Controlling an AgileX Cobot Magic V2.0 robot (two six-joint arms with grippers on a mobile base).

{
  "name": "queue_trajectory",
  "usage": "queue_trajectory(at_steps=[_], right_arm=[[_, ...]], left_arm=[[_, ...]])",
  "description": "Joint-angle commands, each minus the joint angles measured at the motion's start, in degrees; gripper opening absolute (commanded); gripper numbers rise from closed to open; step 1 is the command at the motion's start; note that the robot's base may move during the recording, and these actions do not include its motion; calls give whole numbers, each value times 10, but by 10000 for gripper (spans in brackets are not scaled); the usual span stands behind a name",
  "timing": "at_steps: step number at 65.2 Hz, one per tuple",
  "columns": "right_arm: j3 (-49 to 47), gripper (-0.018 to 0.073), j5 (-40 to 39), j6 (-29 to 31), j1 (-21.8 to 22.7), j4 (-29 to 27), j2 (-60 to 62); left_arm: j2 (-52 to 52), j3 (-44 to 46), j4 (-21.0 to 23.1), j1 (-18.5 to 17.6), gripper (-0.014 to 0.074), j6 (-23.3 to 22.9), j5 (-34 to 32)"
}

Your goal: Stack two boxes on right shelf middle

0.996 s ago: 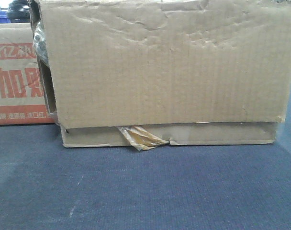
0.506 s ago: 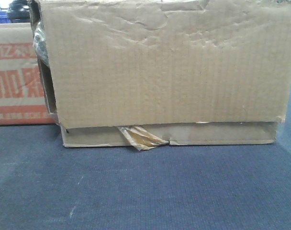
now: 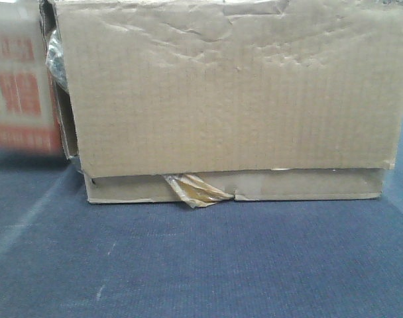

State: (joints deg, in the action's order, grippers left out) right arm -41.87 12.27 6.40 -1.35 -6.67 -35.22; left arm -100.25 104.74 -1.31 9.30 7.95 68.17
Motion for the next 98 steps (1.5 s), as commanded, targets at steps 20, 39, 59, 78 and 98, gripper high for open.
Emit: queue_trajectory(at_steps=[20, 39, 59, 78, 98], right_arm=[[-5, 570, -15, 1, 0, 5, -2], [-5, 570, -15, 1, 0, 5, -2], [-5, 570, -22, 1, 0, 5, -2], [-5, 570, -24, 1, 0, 5, -2], [-5, 570, -42, 1, 0, 5, -2]], left_arm=[[110, 152, 28, -18, -111, -93, -12], [109, 199, 91, -147, -111, -140, -42], [40, 199, 83, -294, -111, -188, -64], [-36, 199, 48, -320, -111, -247, -73], [-73, 199, 47, -320, -108, -247, -57]])
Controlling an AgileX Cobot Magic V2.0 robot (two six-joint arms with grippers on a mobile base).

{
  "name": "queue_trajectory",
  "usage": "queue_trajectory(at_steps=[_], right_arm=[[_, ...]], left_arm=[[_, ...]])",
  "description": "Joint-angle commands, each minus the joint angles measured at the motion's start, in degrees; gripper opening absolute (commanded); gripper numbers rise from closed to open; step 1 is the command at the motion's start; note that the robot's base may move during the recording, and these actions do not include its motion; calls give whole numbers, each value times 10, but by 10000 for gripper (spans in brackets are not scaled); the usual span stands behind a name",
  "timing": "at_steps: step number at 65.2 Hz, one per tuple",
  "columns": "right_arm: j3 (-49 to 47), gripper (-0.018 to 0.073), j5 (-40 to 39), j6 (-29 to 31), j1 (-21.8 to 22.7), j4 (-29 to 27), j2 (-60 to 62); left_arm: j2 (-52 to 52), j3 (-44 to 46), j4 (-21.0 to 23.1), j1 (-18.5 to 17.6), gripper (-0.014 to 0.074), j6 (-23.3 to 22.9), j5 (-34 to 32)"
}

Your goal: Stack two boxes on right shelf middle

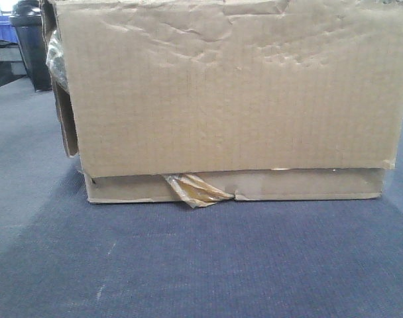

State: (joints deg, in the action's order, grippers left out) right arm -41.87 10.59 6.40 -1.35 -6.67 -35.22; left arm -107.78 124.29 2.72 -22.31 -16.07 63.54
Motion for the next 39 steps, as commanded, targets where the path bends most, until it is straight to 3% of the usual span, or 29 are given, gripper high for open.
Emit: queue_trajectory(at_steps=[1, 10, 20, 27, 30, 39], right_arm=[[-5, 570, -26, 1, 0, 5, -2], [-5, 570, -29, 1, 0, 5, -2], [-5, 570, -29, 1, 0, 5, -2], [-5, 570, -30, 1, 0, 5, -2], [-9, 570, -29, 1, 0, 5, -2], [-40, 570, -4, 1, 0, 5, -2]], left_arm=[[2, 3, 6, -4, -105, -7, -11], [3, 5, 6, -4, 41, -7, -12], [7, 6, 8, -4, 388, -7, -14], [11, 19, 7, -4, 584, -7, -14], [12, 32, 7, -4, 618, -7, -10], [23, 85, -8, -4, 599, -5, 20]])
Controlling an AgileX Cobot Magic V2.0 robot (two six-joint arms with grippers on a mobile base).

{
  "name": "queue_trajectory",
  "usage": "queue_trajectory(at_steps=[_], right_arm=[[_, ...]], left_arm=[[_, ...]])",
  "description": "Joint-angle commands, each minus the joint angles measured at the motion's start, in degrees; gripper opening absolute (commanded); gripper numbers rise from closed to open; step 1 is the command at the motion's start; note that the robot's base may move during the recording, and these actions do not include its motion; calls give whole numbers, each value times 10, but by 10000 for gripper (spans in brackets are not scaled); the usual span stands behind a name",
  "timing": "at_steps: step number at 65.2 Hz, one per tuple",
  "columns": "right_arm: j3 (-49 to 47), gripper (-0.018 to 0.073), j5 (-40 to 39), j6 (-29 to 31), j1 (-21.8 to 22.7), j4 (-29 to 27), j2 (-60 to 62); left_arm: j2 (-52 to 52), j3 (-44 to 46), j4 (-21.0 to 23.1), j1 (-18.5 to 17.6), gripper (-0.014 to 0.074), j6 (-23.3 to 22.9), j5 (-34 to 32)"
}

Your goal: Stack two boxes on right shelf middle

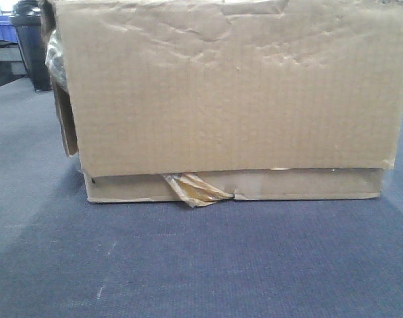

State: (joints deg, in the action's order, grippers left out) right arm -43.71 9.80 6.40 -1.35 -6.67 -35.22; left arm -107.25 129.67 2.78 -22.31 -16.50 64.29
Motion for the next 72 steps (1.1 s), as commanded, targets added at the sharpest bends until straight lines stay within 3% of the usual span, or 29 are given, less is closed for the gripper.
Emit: queue_trajectory(at_steps=[1, 6, 12, 30, 41, 53, 72], right_arm=[[-27, 570, 7, 1, 0, 5, -2], [-60, 570, 25, 1, 0, 5, -11], [-104, 570, 66, 1, 0, 5, -38], [-295, 570, 277, 1, 0, 5, -174], [-404, 570, 368, 27, -30, -7, -268], [-482, 570, 450, 36, -71, -7, -364], [-516, 570, 534, 43, -92, -13, -490]], left_arm=[[19, 41, -14, -4, 599, 1, 19], [21, 79, -34, -4, 599, 19, 57], [22, 117, -59, -3, 599, 41, 57], [48, 102, -72, -3, 599, 69, 57], [77, 20, -113, 5, 599, 70, 57], [98, -79, -53, 31, 599, 70, 57], [94, -206, -50, 33, 599, 70, 57]])
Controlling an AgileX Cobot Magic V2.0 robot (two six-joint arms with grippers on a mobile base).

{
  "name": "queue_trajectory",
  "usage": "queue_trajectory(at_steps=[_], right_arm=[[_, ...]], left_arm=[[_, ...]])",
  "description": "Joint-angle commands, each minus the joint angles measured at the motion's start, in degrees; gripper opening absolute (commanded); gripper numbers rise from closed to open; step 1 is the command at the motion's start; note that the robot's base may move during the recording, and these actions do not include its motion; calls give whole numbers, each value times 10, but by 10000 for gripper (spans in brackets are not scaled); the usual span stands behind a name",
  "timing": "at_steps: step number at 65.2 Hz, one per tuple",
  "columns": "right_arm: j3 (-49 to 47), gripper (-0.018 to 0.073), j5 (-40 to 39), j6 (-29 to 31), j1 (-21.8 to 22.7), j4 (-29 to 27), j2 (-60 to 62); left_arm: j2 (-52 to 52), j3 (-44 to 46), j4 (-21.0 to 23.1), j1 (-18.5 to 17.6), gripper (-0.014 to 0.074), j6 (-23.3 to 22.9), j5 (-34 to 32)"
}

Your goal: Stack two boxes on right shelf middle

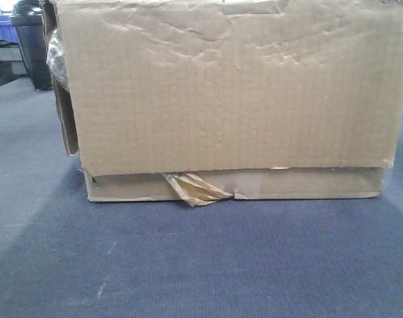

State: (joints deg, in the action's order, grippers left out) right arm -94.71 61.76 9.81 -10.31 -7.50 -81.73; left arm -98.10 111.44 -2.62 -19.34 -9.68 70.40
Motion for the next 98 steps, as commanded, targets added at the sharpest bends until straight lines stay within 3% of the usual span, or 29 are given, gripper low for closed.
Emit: queue_trajectory(at_steps=[1, 20, 46, 53, 59, 61, 69, 71, 72, 98], right_arm=[[-6, 570, 18, 11, -2, -8, -30], [-6, 570, 43, 14, -2, -37, -118], [-6, 569, 44, 16, -2, -37, -170], [-6, 484, 42, 16, -2, -37, -170], [-6, 296, 39, 16, -2, -37, -170], [-6, 192, 38, 16, -2, -37, -170], [-6, -162, 38, 16, -2, -37, -170], [-6, -164, 38, 16, -2, -37, -170], [-6, -157, 38, 16, -2, -37, -170], [-6, -154, 19, -4, -2, -37, -125]], left_arm=[[1, -28, 4, 3, 599, 2, -4], [-3, -102, 33, 3, 599, 1, -5], [-55, -102, 39, 3, 599, 1, -4], [-55, -102, 39, 3, 589, 1, -4], [-55, -101, 39, 3, 488, 1, -4], [-55, -100, 39, 3, 426, 1, -4], [-55, -91, 39, 3, 19, 1, -4], [-55, -86, 39, 3, -97, 1, -4], [-55, -84, 39, 3, -108, 1, -4], [-30, -17, 19, 3, -111, -14, -4]])
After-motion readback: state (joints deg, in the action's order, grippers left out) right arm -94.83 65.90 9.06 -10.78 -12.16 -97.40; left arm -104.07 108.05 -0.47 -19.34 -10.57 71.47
